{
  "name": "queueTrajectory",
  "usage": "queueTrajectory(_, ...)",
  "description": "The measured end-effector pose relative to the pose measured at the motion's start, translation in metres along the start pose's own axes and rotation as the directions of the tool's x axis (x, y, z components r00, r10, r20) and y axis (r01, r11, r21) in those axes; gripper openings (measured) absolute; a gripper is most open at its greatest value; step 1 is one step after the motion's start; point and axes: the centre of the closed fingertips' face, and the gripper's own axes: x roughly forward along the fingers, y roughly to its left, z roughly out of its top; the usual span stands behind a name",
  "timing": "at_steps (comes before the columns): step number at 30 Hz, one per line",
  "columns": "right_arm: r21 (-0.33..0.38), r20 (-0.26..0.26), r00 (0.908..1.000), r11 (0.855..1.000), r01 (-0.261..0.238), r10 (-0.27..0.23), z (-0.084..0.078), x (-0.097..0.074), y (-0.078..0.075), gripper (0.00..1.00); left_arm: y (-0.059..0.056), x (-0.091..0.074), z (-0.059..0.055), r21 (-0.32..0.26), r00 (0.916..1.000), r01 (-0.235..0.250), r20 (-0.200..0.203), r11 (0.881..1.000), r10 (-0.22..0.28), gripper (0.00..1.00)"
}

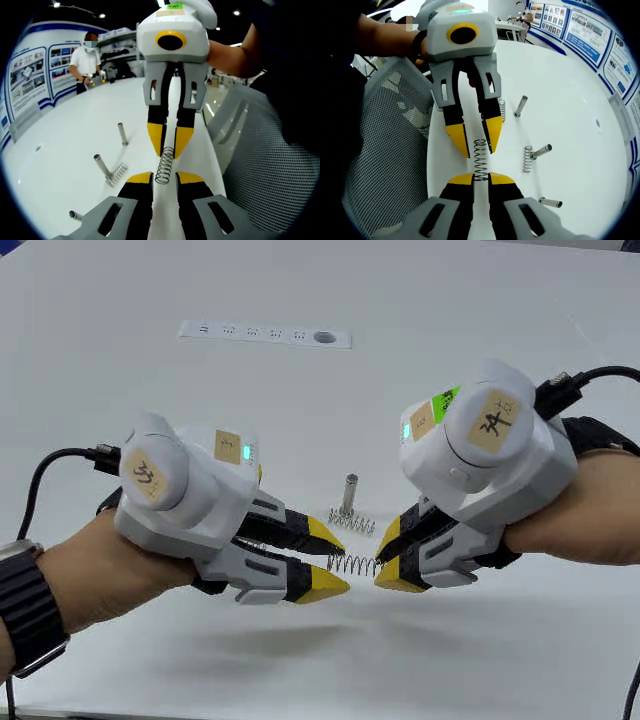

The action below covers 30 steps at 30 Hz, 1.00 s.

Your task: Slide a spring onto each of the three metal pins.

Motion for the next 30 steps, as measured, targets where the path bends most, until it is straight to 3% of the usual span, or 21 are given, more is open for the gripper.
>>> queueTrajectory(10, -0.008, 0.008, 1.0, 1.0, 0.002, -0.002, 0.004, -0.005, 0.003, 0.11, 0.0, 0.002, -0.002, 0.03, 0.9999, 0.001, -0.012, 1.0, -0.001, 0.12)
queueTrajectory(30, -0.037, 0.106, 0.9943, 0.999, 0.018, -0.014, 0.041, -0.024, 0.009, 0.11, -0.004, 0.004, -0.006, 0.043, 0.9996, 0.024, -0.015, 0.999, -0.023, 0.11)
